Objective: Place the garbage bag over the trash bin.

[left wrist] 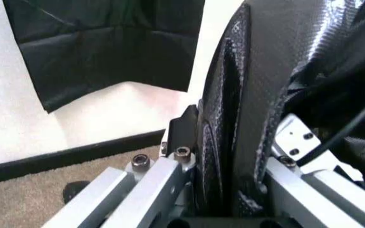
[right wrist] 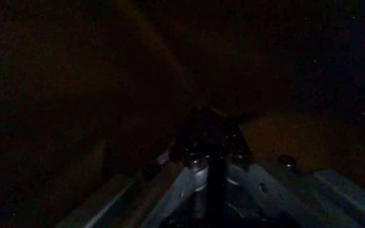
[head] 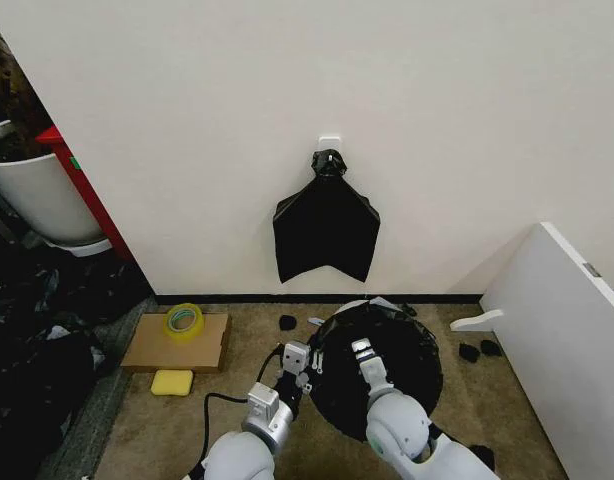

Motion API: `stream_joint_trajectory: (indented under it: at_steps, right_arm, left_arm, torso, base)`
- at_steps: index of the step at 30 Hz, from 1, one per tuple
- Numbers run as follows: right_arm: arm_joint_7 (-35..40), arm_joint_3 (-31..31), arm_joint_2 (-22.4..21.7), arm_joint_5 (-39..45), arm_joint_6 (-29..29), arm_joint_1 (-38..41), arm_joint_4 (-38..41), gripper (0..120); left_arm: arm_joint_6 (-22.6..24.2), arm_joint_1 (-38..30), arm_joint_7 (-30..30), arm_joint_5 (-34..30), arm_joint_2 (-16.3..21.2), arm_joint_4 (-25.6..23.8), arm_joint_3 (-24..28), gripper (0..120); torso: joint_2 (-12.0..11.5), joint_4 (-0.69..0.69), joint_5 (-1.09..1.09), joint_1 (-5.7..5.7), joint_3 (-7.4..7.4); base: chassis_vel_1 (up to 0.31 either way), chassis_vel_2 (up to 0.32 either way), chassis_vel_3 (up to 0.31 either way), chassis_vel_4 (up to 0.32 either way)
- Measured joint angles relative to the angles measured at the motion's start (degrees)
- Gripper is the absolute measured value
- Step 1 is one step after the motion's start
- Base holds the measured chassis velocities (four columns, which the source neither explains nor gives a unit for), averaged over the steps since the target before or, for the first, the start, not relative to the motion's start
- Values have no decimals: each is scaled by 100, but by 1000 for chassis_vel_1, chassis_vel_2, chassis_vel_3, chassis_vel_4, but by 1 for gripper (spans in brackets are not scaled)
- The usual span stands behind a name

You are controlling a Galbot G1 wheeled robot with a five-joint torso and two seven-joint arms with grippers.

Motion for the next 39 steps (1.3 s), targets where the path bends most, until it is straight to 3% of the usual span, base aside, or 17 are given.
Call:
stream_joint_trajectory:
  at_steps: [10,17,24,33,39]
  right_arm:
    - [152,3,-61,-66,-257,-2,-199,0]
    - [21,-32,51,-143,47,93,-200,0]
    - [212,-32,-58,6,-240,20,-295,0]
    - [147,-9,-28,-99,31,140,-360,0]
    - [145,-61,-125,-100,-91,-22,-367,0]
  left_arm:
    - [0,17,0,21,6,-7,-9,1]
    - [-1,52,13,116,12,-7,26,1]
    - [-4,93,22,139,1,-21,-9,1]
    - [-6,112,24,145,14,-45,-18,1]
    - [-5,123,26,145,13,-46,-26,1]
  torso:
    - [0,-1,0,0,0]
    - [0,1,0,0,0]
    - [0,-1,0,0,0]
    - [0,0,0,0,0]
    - [0,-1,0,0,0]
  base:
    - [0,0,0,0]
    - [0,0,0,0]
    - [0,0,0,0]
    - [0,0,0,0]
    - [0,0,0,0]
